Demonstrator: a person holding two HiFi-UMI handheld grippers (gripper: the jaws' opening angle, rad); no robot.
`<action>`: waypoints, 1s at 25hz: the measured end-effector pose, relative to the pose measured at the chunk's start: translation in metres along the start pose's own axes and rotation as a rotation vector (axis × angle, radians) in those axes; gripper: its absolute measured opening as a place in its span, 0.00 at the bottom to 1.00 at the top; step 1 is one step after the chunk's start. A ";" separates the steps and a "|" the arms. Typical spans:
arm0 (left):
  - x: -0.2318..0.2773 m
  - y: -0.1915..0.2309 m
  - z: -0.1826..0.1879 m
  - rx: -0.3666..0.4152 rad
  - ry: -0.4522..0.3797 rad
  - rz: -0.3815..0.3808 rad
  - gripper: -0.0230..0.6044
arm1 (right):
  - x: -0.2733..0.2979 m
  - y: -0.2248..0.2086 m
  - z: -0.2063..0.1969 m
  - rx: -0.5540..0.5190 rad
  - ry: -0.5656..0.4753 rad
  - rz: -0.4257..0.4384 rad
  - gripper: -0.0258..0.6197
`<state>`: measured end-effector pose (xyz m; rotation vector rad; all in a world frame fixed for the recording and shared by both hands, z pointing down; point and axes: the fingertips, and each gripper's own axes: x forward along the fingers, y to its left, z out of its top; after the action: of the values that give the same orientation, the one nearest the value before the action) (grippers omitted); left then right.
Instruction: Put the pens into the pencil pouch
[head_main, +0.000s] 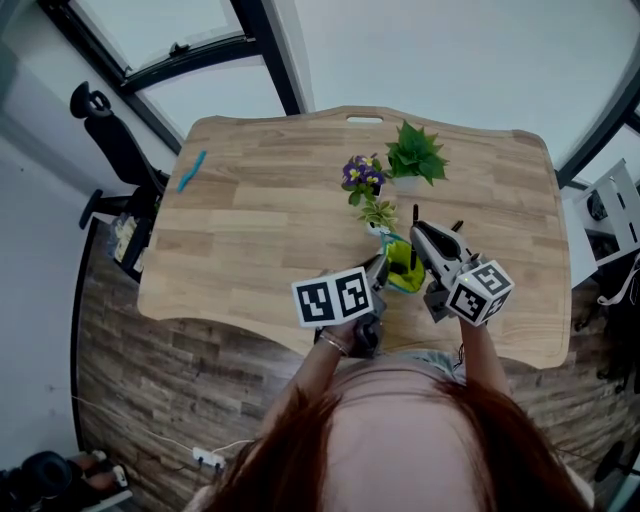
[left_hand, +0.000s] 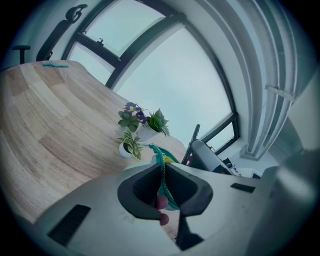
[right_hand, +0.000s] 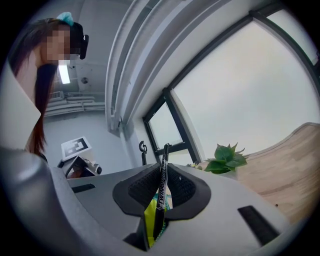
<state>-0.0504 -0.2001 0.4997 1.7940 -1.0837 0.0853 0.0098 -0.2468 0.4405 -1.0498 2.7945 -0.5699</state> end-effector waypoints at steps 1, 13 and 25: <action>0.000 0.001 0.000 -0.004 -0.001 0.001 0.07 | 0.000 0.001 -0.001 -0.009 0.004 -0.001 0.09; 0.001 0.003 -0.001 -0.016 0.002 -0.001 0.06 | -0.013 0.004 -0.007 -0.038 -0.019 -0.059 0.09; 0.000 0.004 -0.001 -0.024 -0.002 -0.002 0.06 | -0.011 0.007 -0.025 -0.106 0.043 -0.069 0.09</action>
<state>-0.0527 -0.2002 0.5028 1.7739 -1.0803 0.0698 0.0083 -0.2271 0.4606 -1.1717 2.8640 -0.4612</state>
